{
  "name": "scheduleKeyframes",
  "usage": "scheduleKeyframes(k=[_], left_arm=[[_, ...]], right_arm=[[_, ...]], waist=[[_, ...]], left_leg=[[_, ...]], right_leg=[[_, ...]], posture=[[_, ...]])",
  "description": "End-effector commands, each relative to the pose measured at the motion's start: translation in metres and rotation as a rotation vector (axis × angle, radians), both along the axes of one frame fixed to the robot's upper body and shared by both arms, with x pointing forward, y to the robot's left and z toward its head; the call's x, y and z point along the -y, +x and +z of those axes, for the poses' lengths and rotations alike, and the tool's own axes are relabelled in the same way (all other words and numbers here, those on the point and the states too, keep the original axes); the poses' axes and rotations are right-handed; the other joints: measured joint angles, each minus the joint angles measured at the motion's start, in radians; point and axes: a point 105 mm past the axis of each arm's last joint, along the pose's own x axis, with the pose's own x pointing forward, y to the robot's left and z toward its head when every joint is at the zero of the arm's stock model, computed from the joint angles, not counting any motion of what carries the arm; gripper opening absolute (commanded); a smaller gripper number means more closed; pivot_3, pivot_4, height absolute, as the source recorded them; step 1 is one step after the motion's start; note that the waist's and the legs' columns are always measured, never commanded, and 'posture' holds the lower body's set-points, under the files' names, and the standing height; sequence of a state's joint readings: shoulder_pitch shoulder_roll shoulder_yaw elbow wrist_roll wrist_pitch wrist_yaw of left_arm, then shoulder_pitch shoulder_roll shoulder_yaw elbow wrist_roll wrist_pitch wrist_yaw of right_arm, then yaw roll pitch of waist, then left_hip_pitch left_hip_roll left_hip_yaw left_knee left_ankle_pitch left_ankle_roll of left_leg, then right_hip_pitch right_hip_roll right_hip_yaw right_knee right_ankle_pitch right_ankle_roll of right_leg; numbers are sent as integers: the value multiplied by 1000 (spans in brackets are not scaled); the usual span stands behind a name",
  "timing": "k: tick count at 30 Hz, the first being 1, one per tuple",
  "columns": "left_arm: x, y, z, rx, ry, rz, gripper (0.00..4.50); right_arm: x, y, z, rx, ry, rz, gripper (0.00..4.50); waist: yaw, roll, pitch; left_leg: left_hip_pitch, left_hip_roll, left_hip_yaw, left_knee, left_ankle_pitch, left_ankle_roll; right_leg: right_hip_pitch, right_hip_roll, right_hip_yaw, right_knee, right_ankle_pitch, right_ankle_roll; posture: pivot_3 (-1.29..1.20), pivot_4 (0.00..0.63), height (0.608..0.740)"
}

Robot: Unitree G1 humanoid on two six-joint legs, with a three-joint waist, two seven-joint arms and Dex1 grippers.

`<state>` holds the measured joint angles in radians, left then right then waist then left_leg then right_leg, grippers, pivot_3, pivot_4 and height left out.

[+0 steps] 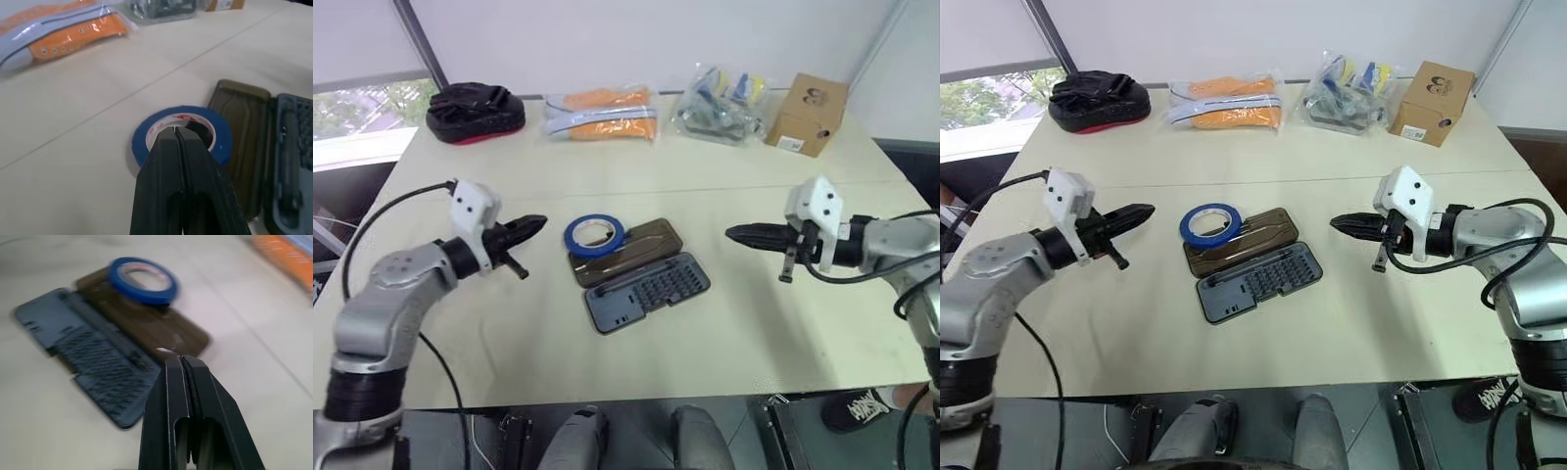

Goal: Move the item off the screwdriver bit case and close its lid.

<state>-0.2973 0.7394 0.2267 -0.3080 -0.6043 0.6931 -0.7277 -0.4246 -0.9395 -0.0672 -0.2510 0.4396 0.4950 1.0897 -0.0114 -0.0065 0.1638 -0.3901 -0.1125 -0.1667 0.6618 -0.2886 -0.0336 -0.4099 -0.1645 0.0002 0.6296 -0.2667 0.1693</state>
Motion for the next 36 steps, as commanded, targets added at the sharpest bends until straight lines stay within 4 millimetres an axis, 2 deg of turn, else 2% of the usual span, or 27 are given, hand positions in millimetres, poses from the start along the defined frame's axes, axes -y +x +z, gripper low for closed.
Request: scheduleKeyframes(k=[1, 13, 26, 33, 36], left_arm=[[-3, -9, 16, 37, 8, -33, 0], [6, -8, 11, 33, 14, -39, 0], [17, -3, 10, 45, 28, -78, 0], [23, 1, 1, 75, 113, -110, 0], [30, 1, -4, 114, 172, -174, 857]], right_arm=[[-8, 1, 15, 52, 12, 35, 25], [-24, 3, 21, 90, 50, 69, 25], [-24, 4, 21, 100, 60, 63, 25], [-25, 4, 21, 114, 76, 54, 25], [-25, 6, 20, 121, 78, 49, 0]], waist=[[0, 0, 0], [1, 0, 1], [1, 0, 1], [1, 0, 1], [2, 0, 1]], left_leg=[[0, 0, 0, 0, 0, 0], [0, 0, 0, 0, 0, 0], [0, 0, 0, 0, 0, 0], [0, 0, 0, 0, 0, 0], [0, 0, 0, 0, 0, 0]], right_leg=[[0, 0, 0, 0, 0, 0], [0, -1, 0, 0, 0, 0], [-1, -1, 0, 0, 0, 0], [-1, -1, 0, 0, 0, 0], [-1, -1, 0, 0, 0, 0]], posture=[[0, 150, 740], [0, 150, 740], [0, 150, 740], [0, 150, 740], [0, 150, 740]])
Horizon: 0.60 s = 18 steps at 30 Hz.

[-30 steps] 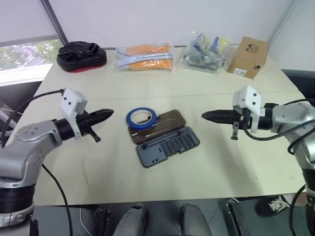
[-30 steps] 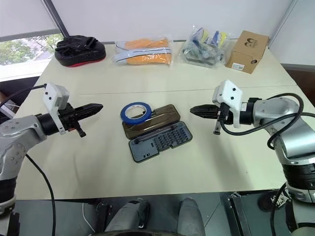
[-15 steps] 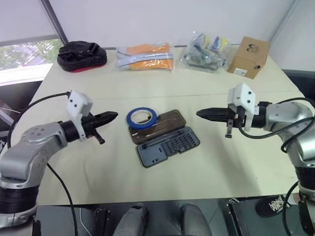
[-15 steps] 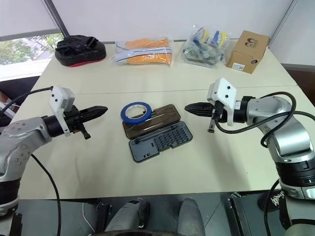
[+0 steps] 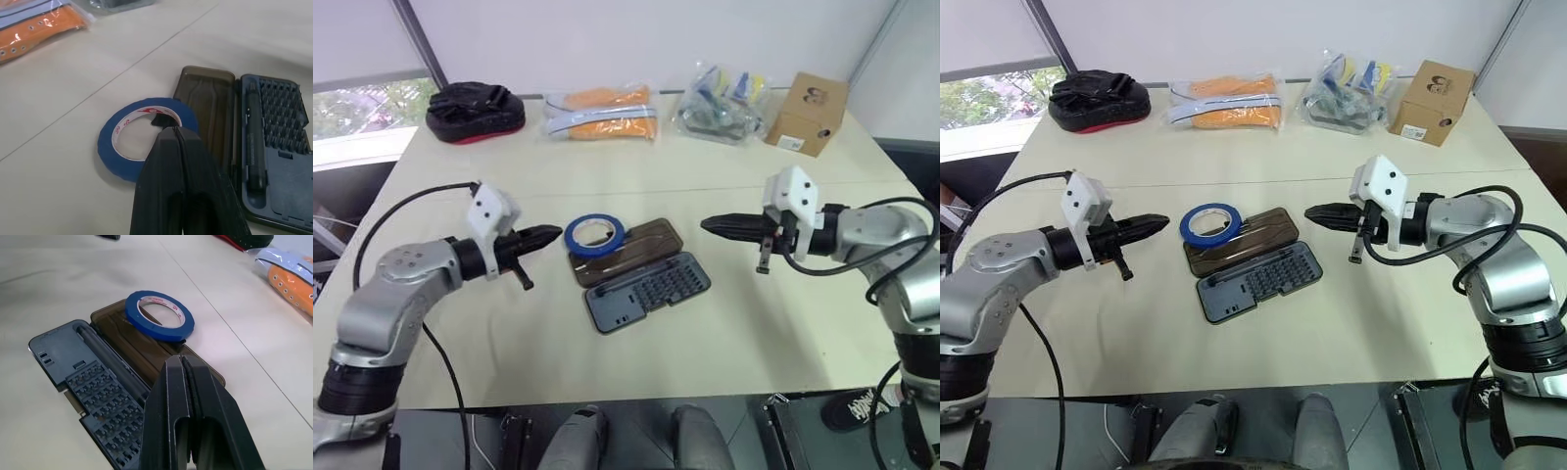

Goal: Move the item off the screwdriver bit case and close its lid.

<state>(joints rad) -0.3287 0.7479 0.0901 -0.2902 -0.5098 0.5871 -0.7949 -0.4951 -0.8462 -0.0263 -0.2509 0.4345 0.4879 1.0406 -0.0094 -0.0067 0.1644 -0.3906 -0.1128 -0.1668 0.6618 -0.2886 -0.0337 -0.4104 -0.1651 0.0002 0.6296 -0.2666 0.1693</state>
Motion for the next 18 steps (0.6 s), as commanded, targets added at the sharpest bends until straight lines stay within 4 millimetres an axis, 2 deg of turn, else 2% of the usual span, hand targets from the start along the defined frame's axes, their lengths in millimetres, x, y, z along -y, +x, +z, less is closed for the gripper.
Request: scheduleKeyframes(k=[1, 7, 13, 18], left_arm=[[8, 2, 5, 102, 82, -76, 1336], [19, 8, -2, 156, 188, -186, 4397], [21, 19, -21, 179, 292, -256, 4467], [29, 44, -38, 222, 357, -260, 4467]], right_arm=[[-2, -1, 11, 67, 4, 7, 0], [-5, -1, 9, 77, 13, 3, 0], [-5, -5, 6, 91, 37, -29, 0], [-5, -8, 5, 109, 55, -60, 0]], waist=[[0, 0, 0], [0, 0, 0], [-1, 0, 0], [10, 0, 0]], left_leg=[[0, 0, 0, 0, 0, 0], [0, 0, 0, 0, 0, 0], [0, 0, 0, 0, 0, 0], [0, -1, -1, 1, 0, 0]], right_leg=[[0, 0, 0, 0, 0, 0], [0, 0, 0, 0, 0, 0], [0, 0, 0, 0, 0, 0], [0, 0, -1, 1, 0, 0]], posture=[[0, 150, 740], [0, 150, 740], [0, 150, 740], [0, 150, 740]])
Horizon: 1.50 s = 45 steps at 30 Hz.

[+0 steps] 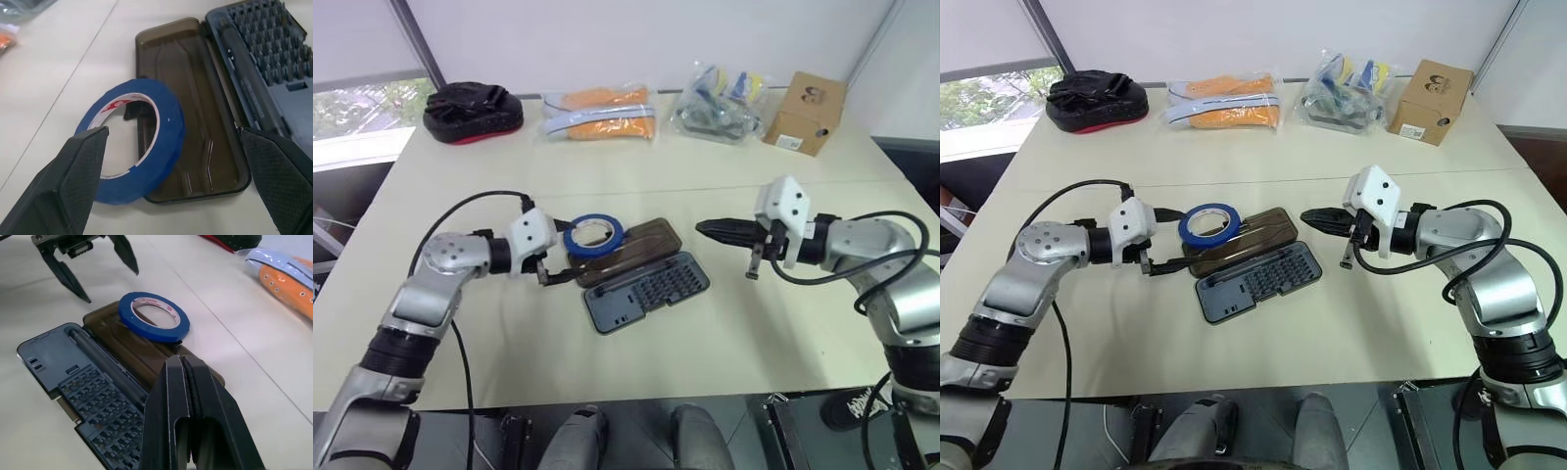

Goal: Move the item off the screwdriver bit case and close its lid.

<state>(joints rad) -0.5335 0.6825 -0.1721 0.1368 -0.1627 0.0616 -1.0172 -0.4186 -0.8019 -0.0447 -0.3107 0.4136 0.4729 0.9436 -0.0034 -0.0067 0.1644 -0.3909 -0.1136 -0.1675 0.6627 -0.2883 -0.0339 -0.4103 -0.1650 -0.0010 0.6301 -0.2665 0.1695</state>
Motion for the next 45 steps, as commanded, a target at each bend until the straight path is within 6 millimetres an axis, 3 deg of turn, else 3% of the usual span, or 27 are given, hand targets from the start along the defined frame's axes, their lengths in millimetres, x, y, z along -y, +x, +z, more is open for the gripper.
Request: scheduleKeyframes(k=[1, 16, 19, 25, 26, 32, 39, 45], left_arm=[[6, 17, -6, 67, 48, -13, 4467], [25, 40, -28, 134, 69, -28, 4467], [26, 41, -30, 139, 67, -17, 3688], [23, 44, -39, 132, 63, 24, 657], [22, 44, -40, 131, 63, 30, 394], [15, 47, -41, 124, 6, 117, 372], [-28, 71, -6, 276, -111, 465, 372], [-97, 72, 18, 341, -254, 828, 372]], right_arm=[[-3, -7, 13, 75, 16, -2, 0], [-4, -13, 13, 74, 25, -33, 0], [-4, -13, 13, 73, 26, -36, 0], [-4, -11, 14, 75, 29, -37, 0], [-4, -11, 15, 76, 29, -37, 0], [-5, -9, 13, 76, 27, -29, 0], [-8, -8, 13, 69, 32, -11, 0], [-14, -6, 10, 52, 33, 22, 0]], waist=[[6, 0, 0], [7, 0, 0], [7, 0, 0], [7, 0, 0], [6, 0, 0], [4, 0, 0], [-16, 0, 0], [-13, 0, 0]], left_leg=[[0, 0, 0, 1, 0, 0], [0, -2, 1, 1, 0, 0], [0, -2, 1, 1, 0, 0], [0, -2, 1, 1, 0, 0], [0, -2, 1, 1, 0, 0], [0, -2, 0, 2, 0, 0], [0, -1, 0, 2, 0, 0], [0, 0, 0, 1, 0, 0]], right_leg=[[0, 0, 0, 0, 0, 0], [0, 0, 0, 1, 0, 0], [0, 0, 0, 1, 0, 0], [0, 0, 0, 1, 0, 0], [0, 0, 0, 1, 0, 0], [0, 0, 0, 2, 0, 0], [0, 0, 0, 2, 0, 0], [-1, 0, 0, 3, 0, 0]], posture=[[0, 150, 740], [0, 150, 740], [0, 150, 740], [0, 150, 740], [0, 150, 740], [0, 150, 740], [0, 150, 740], [0, 150, 740]])
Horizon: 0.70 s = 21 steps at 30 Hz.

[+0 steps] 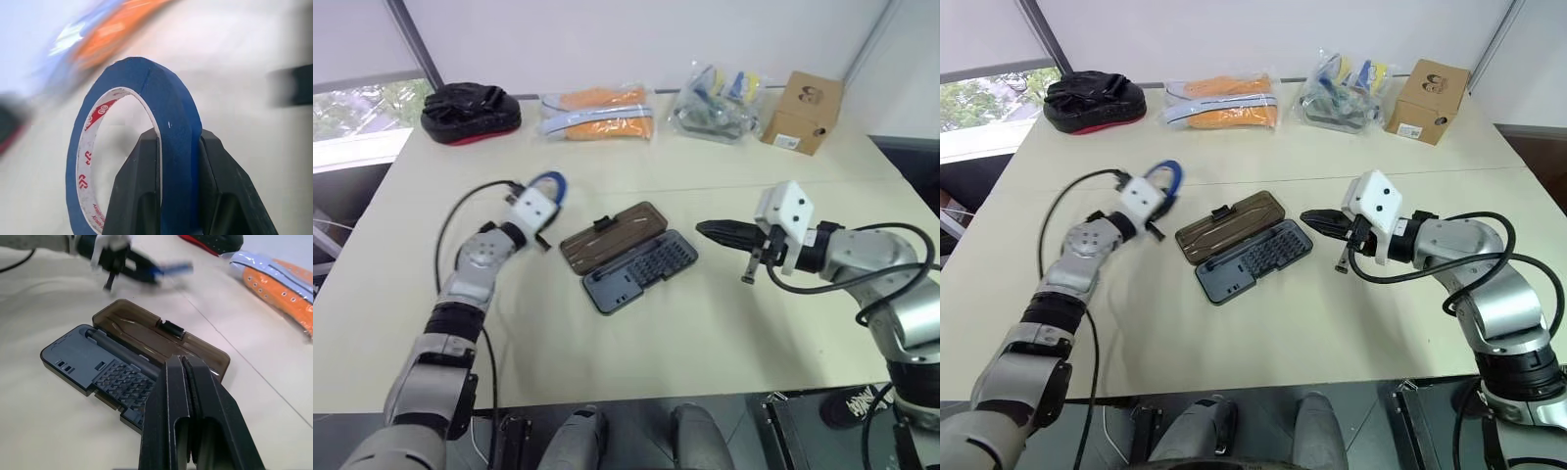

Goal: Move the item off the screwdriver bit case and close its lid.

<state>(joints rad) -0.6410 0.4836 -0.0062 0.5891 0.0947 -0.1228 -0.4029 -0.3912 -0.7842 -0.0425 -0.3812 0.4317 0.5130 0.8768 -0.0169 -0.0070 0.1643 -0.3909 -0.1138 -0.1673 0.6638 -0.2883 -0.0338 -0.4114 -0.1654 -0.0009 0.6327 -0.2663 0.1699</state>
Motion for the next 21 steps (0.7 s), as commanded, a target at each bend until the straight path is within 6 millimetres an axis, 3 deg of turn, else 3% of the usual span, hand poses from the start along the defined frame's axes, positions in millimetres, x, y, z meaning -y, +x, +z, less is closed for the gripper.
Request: scheduleKeyframes(k=[1, 6, 12, 17, 21], left_arm=[[-38, -4, 26, 90, -108, 157, 372], [-78, -18, 21, 66, -105, 356, 372], [-122, -47, -16, -69, -152, 591, 372], [-130, -58, -42, -180, -195, 645, 372], [-135, -63, -50, -224, -223, 674, 2231]], right_arm=[[-7, 0, 10, 46, 6, 46, 0], [-13, 3, 10, 39, 7, 82, 0], [-19, 7, 10, 37, 7, 113, 0], [-21, 8, 9, 33, 5, 126, 0], [-21, 8, 9, 30, 6, 129, 0]], waist=[[2, 0, 0], [5, 0, 0], [2, 0, 0], [4, 0, 0], [0, 0, 0]], left_leg=[[0, 0, 0, 0, 0, 0], [0, 0, 0, 1, 0, 0], [0, 0, -1, 0, 0, 0], [0, 0, 0, 0, 0, 0], [0, 0, 0, 0, 0, 0]], right_leg=[[0, 0, 0, 0, 0, 0], [0, 0, 0, 0, 0, 0], [0, 0, 0, 0, 0, 0], [0, 0, 0, 0, 0, 0], [0, -1, 0, 0, 0, 0]], posture=[[0, 150, 740], [0, 150, 740], [0, 150, 740], [0, 150, 740], [0, 150, 740]])
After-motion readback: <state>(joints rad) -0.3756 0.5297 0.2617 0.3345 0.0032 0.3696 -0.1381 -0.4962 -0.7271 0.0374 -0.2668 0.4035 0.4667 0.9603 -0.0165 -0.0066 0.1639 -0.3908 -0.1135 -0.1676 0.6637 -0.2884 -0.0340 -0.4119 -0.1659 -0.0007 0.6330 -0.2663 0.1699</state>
